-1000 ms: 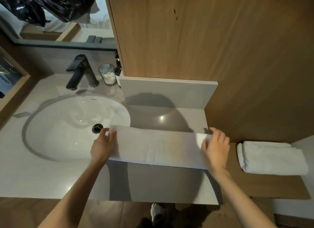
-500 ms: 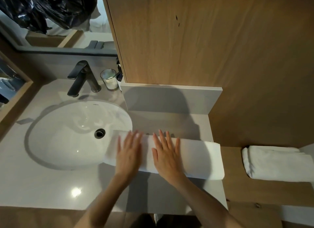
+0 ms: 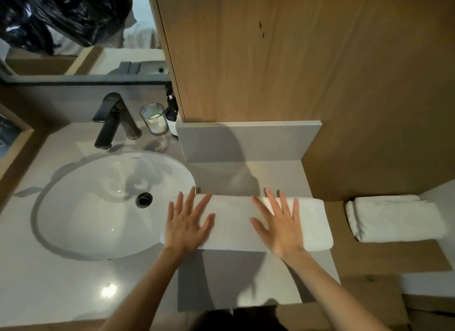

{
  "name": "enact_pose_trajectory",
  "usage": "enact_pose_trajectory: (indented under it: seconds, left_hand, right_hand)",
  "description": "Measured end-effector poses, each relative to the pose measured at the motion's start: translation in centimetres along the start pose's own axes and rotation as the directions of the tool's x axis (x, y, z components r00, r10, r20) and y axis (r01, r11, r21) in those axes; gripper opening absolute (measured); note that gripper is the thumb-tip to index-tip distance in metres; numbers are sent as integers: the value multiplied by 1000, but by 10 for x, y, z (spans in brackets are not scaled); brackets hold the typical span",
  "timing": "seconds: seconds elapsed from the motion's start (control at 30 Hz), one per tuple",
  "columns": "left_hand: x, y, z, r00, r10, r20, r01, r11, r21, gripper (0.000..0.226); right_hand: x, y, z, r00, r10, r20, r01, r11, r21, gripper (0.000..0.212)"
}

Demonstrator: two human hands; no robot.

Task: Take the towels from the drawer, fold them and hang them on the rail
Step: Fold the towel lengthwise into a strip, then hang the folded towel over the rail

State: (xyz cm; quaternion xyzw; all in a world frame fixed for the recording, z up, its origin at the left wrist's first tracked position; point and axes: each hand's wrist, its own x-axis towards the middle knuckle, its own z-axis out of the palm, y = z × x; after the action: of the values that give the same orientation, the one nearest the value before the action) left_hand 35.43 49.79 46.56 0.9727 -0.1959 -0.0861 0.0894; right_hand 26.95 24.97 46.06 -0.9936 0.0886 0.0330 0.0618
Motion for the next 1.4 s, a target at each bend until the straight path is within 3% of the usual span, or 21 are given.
enact_pose_trajectory:
  seconds: [0.2, 0.4, 0.5, 0.6, 0.77, 0.87, 0.97, 1.1, 1.23, 1.4]
  left_hand:
    - [-11, -23, -15, 990, -117, 74, 129, 973, -189, 64]
    - [-9, -28, -14, 979, -156, 133, 187, 946, -264, 64]
    - [-4, -32, -11, 955, -222, 199, 285, 872, -397, 65]
    - [-2, -37, -12, 960, -203, 192, 278, 757, -591, 67]
    - [3, -35, -26, 978, -206, -12, 136, 688, -713, 60]
    - [11, -27, -49, 983, -158, -97, 41, 696, -717, 54]
    - [28, -16, -79, 972, 2, -235, -161, 732, -662, 51]
    - [42, 20, -141, 900, 284, -330, -433, 669, -604, 48]
    - [42, 75, -220, 757, 511, -408, -649, 510, -565, 59]
    - [32, 136, -311, 581, 671, -461, -813, 455, -364, 61]
  right_hand:
    - [-17, 43, -10, 983, 181, 28, -179, 981, -77, 69]
    - [-20, 45, -12, 950, 311, 42, -310, 950, -14, 71]
    - [-18, 42, -15, 909, 412, 67, -416, 907, 67, 67]
    - [-14, 37, -24, 891, 438, 118, -446, 893, 55, 67]
    - [-13, 36, -49, 905, 350, 242, -348, 936, -52, 58]
    - [-10, 31, -72, 931, 280, 233, -300, 953, 52, 57]
    - [-5, 12, -102, 969, 191, 155, -227, 938, 262, 53]
    - [1, -18, -153, 998, 59, -35, -36, 880, 474, 54]
    - [0, -39, -211, 983, -20, -180, 131, 768, 627, 59]
    - [-19, -38, -274, 910, 121, -396, 250, 604, 757, 34]
